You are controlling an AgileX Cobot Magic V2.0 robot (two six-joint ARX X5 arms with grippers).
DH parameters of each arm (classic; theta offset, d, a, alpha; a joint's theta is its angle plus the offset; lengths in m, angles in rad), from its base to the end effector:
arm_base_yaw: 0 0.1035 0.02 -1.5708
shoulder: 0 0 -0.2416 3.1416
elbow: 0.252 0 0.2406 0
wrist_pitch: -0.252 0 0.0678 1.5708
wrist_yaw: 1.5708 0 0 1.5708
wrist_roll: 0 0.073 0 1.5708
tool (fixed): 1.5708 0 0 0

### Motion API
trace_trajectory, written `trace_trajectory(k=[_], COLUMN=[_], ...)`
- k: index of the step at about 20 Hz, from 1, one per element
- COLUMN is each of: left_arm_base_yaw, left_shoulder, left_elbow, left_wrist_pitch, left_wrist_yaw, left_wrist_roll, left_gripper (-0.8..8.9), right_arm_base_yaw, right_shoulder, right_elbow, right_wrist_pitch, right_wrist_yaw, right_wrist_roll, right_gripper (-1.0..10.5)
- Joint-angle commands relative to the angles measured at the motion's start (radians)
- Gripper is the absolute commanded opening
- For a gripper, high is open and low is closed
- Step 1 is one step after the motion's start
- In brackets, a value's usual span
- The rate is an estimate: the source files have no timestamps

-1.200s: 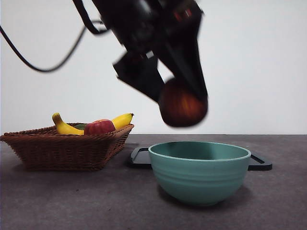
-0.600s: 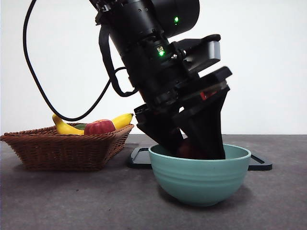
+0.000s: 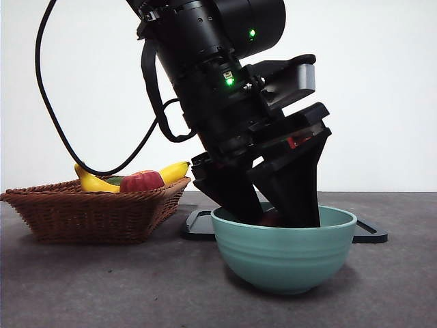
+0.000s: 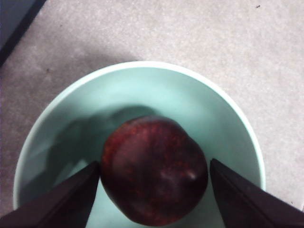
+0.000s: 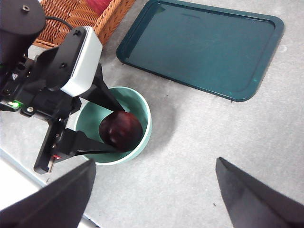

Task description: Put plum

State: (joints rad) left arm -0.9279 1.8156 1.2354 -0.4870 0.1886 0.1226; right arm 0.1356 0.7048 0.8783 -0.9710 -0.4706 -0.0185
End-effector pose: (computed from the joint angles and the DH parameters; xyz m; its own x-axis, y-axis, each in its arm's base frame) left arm 0.2130 -0.3073 0.1382 0.1341 -0.4918 -0.8603 0.8983 0.4269 -0.1040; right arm 0.1421 0.0528 0.2643 0.5556 0.5334 -0.6378 -0.4473 0.8384 0.3115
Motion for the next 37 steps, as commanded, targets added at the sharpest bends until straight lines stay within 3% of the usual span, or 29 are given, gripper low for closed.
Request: trace_trajectory(k=[1,10,22,26,31,37], left_arm_base_yaw=[-0.015,0.031,0.309,0.368,0.376,0.376], left_shoulder=[0.021,-0.159,-0.642,-0.776,-0.909,-0.922], left_elbow=[0.020,0.041,0.008,-0.146,-0.409,-0.453], left_wrist_pitch=[0.004,-0.021,-0.171,-0.162,-0.105,-0.143], left_wrist_yaw=[0.002,-0.034,-0.013,0.041,0.243,0.322], left_wrist_roll=[0.015,-0.006,-0.076,-0.110,-0.182,-0.192], left_gripper=[3.76,3.76,3.76,3.75,3.74,3.73], right_arm_base_yaw=[0.002,0.002,0.002,0.002,0.002,0.002], right_shoulder=[0.006,0.006,0.006,0.006,0.006,0.006], right_elbow=[0.020,0.020,0.020,0.020,0.020,0.020], right_wrist_pitch=[0.005,0.005,0.005,0.005,0.005,0.005], right_wrist_yaw=[-0.001,-0.001,0.000,0.000,0.000,-0.001], right_wrist_roll=[0.011,0.010,0.010,0.010,0.010,0.010], right_gripper=[4.1,4.1,4.1,4.1,4.1,4.1])
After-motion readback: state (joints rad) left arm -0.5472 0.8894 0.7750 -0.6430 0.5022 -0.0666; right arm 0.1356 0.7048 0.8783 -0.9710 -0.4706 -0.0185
